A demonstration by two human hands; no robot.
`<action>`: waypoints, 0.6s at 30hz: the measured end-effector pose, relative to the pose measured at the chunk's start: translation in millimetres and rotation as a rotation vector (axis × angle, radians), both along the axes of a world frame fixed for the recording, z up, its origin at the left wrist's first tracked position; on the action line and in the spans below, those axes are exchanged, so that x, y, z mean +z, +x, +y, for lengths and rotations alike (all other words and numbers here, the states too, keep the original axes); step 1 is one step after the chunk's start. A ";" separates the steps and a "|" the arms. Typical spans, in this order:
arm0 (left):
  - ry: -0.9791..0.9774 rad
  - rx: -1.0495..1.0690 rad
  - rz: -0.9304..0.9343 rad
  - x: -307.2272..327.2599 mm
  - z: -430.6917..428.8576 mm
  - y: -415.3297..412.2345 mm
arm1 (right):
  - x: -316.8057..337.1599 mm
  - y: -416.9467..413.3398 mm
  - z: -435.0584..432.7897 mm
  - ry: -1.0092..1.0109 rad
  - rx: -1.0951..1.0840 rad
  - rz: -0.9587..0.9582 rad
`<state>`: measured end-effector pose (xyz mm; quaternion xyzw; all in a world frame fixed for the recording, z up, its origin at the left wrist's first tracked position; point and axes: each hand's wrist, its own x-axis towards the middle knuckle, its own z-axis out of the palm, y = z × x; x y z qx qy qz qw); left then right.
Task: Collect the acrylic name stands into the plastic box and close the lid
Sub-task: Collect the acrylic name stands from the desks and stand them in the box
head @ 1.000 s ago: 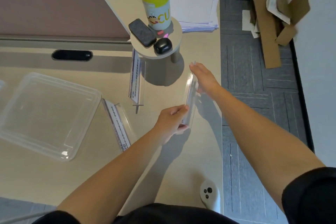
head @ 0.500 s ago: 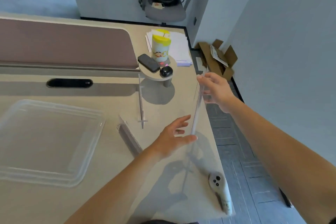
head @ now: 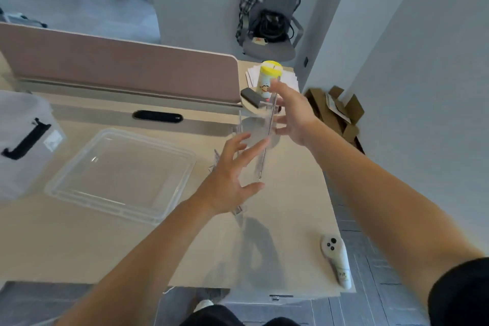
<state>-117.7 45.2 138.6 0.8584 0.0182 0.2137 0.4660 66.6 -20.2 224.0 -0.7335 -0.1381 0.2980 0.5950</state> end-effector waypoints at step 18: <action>-0.290 0.370 0.117 12.7 92.6 -251.9 | 20.2 -238.2 153.4 0.099 0.535 0.106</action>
